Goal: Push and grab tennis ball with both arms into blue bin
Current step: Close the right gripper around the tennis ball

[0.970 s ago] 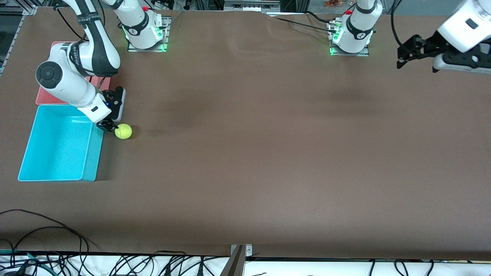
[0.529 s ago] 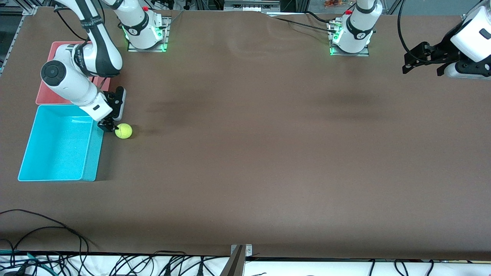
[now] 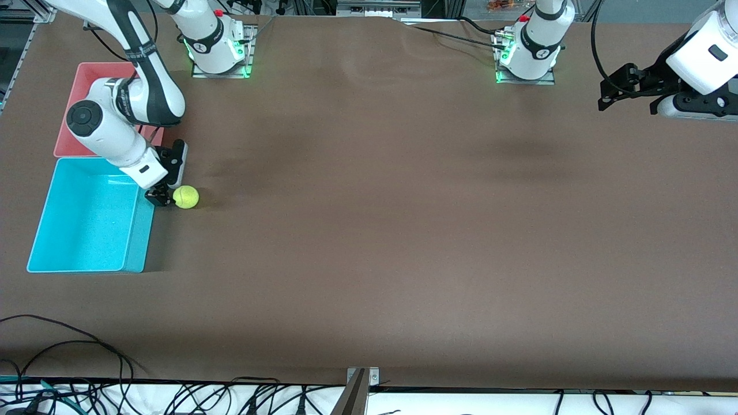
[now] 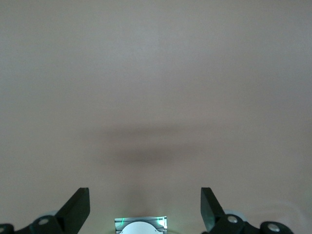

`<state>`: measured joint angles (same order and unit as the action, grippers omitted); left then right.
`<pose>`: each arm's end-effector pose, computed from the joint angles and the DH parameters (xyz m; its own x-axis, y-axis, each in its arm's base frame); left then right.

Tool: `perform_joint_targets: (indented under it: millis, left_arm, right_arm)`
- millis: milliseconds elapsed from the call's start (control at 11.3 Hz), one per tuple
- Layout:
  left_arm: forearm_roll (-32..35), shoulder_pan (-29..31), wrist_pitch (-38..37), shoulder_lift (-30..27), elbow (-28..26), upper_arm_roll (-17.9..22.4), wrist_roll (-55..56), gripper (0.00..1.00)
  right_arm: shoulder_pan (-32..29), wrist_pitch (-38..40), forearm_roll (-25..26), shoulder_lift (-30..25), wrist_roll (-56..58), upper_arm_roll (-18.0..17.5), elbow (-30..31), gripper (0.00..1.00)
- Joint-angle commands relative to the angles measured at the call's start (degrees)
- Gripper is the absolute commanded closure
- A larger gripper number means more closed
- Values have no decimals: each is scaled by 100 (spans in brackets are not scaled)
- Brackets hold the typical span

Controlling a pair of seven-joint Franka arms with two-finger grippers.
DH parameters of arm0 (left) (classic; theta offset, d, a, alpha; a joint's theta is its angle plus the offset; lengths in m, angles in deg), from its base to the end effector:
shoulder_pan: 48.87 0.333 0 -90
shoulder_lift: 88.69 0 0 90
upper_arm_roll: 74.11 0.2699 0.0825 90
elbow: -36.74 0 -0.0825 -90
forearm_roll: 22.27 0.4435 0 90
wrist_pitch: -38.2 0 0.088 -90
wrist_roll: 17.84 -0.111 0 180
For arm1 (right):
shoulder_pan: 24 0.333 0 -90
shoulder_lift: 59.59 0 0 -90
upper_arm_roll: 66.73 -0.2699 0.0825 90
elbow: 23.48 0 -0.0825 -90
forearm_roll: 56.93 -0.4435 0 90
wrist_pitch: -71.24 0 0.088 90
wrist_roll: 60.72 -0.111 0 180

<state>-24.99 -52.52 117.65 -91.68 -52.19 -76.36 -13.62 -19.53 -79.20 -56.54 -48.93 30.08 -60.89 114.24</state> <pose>0.5760 -0.0660 0.6004 0.9926 -0.0371 -0.1159 -0.0330 -0.9988 0.0369 0.5257 -0.0151 0.1413 0.0024 0.9997 -0.0229 0.9993 -0.0016 0.0364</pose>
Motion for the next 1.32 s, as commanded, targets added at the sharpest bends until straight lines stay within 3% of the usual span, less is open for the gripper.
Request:
perform_joint_targets:
  millis: [0, 882, 970, 1234]
  left_arm:
    - [-18, -30, -167, 124, 244, -3, 79, 0]
    - [-18, -21, -167, 124, 253, -38, 70, 0]
    - [-18, -21, -167, 124, 253, -30, 70, 0]
    - [-10, -12, -167, 124, 253, -30, 61, 0]
  right_arm:
    - [-51, -451, 66, 225, 87, -5, 80, 0]
    - [-34, -1048, 40, 594, -10, -48, 71, 0]
    - [-25, -1067, 40, 629, -10, -57, 71, 3]
    - [-16, -1049, 31, 630, -10, -145, 71, 27]
